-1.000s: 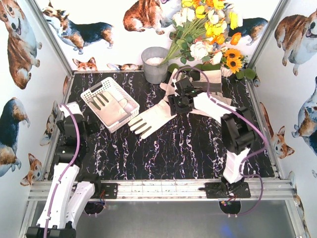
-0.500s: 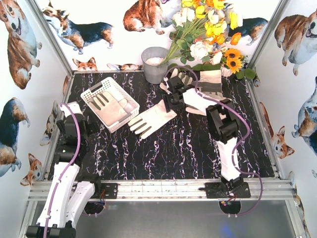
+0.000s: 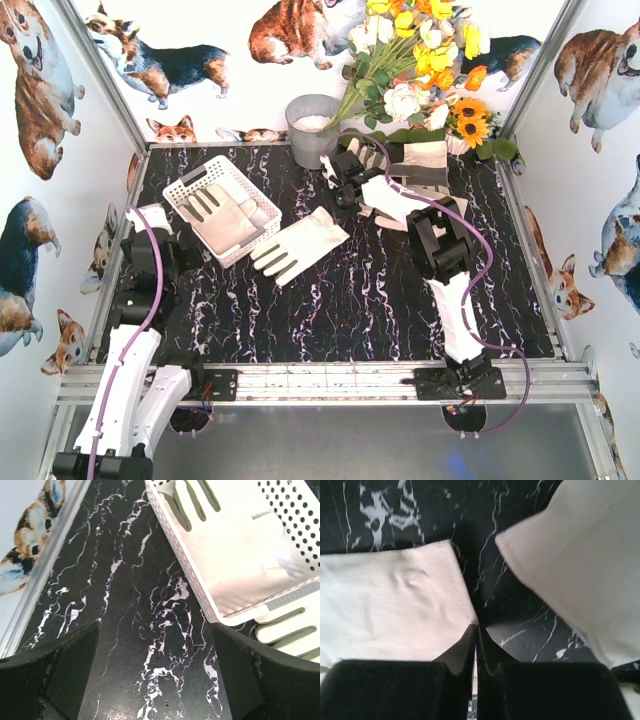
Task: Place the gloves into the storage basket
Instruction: Pick up the glove from the center of the board.
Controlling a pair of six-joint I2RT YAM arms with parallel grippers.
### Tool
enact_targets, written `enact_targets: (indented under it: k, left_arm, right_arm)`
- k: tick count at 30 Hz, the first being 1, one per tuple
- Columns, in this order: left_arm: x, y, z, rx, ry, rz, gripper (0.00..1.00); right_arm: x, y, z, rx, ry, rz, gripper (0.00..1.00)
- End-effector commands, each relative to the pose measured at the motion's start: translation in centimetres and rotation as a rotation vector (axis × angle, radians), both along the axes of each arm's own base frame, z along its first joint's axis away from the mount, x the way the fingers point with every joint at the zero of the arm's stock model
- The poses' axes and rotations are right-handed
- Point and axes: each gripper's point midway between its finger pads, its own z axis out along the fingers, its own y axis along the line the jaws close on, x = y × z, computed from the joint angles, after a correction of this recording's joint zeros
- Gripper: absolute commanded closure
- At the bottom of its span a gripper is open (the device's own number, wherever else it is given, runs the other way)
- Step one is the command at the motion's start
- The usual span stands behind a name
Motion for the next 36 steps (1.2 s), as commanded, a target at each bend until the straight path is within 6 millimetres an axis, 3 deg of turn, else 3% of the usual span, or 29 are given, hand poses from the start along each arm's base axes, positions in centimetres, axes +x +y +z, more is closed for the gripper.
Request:
enact_targets:
  k: [1,4,7,12,21,28,36]
  left_arm:
    - [0.8,-1.9,0.5,-0.048,-0.021,-0.101,0.12]
    - [0.9,-4.0,0.8,-0.126,-0.037,-0.194,0.13]
    - [1.1,-7.4,1.1,-0.236,-0.053,-0.348,0.13]
    - [0.7,-13.0,1.6,-0.414,-0.062,-0.576,0.16]
    - [-0.3,-21.3,3.3,-0.446,-0.122,-0.821,0.13]
    - [-1.2,-27.2,5.1,-0.352,-0.157,-0.940,0.13]
    - [-4.6,-32.6,5.2,-0.296,-0.274,-0.899,0.09]
  right_arm:
    - [-1.4,1.2,5.6,0.107,-0.064,0.071,1.00]
    - [-3.3,1.2,8.7,0.161,-0.080,0.111,1.00]
    - [-5.8,1.0,11.3,0.212,-0.075,0.148,1.00]
    - [-9.9,0.1,13.3,0.282,-0.016,0.149,1.00]
    - [-16.6,-0.8,18.6,0.468,0.062,0.133,1.00]
    - [-19.2,-1.7,22.7,0.591,0.091,0.020,1.00]
    - [-19.3,-2.2,24.9,0.715,0.031,-0.148,1.00]
